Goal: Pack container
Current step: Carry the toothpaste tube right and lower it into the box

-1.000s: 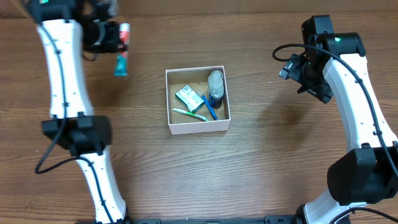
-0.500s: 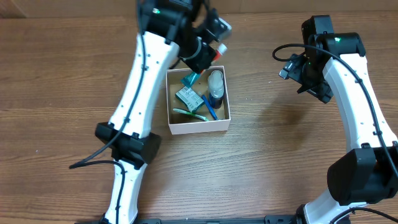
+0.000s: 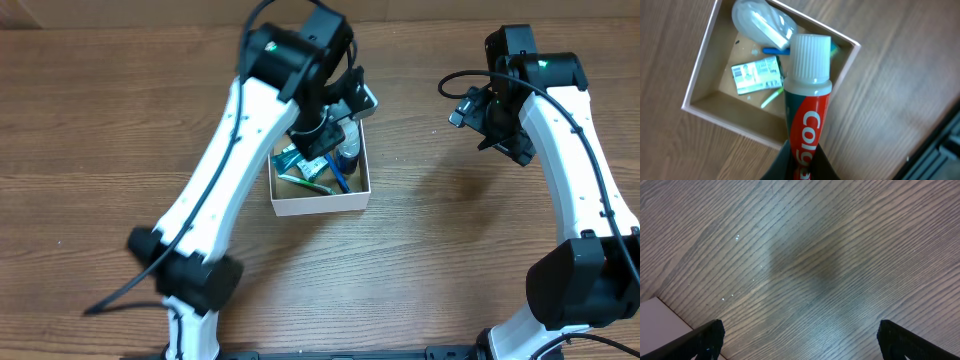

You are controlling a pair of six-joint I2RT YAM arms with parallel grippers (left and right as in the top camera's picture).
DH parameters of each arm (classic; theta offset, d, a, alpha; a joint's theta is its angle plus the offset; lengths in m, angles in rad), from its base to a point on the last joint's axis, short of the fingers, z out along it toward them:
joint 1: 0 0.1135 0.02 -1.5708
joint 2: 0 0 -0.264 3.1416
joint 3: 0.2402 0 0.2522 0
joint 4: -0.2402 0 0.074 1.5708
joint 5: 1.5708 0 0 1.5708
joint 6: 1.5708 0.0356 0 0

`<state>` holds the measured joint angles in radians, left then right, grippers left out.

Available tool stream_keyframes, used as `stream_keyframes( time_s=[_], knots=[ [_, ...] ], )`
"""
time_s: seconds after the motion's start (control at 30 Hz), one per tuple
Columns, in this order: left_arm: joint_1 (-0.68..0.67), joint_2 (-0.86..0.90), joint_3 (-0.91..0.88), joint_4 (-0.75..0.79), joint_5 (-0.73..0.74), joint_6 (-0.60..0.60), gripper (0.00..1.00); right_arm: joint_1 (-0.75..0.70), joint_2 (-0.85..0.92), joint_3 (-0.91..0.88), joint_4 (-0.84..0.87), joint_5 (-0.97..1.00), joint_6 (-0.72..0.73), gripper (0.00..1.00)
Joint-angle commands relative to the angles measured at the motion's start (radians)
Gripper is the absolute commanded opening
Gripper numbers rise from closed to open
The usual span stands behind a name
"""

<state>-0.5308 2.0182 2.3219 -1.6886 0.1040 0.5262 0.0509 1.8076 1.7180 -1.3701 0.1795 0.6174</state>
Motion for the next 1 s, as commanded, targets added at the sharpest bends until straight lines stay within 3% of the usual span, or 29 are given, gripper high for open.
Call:
stream_keyframes(
  time_s=[0.0,0.13,0.47,0.97],
  knots=[
    [-0.006,-0.088,-0.127,-0.001,0.032,0.201,0.05,-0.005,-0.012,0.003,0.005,-0.001,0.005,1.00],
    [-0.005,-0.088,-0.264,0.033,0.026,0.335,0.08,-0.005,-0.012,0.003,0.005,-0.001,0.005,1.00],
    [-0.005,-0.088,-0.559,0.317,0.016,0.488,0.04,-0.005,-0.012,0.003,0.005,-0.001,0.005,1.00],
    [-0.005,-0.088,-0.755,0.598,0.017,0.499,0.04,-0.005,-0.012,0.003,0.005,-0.002,0.005,1.00]
  ],
)
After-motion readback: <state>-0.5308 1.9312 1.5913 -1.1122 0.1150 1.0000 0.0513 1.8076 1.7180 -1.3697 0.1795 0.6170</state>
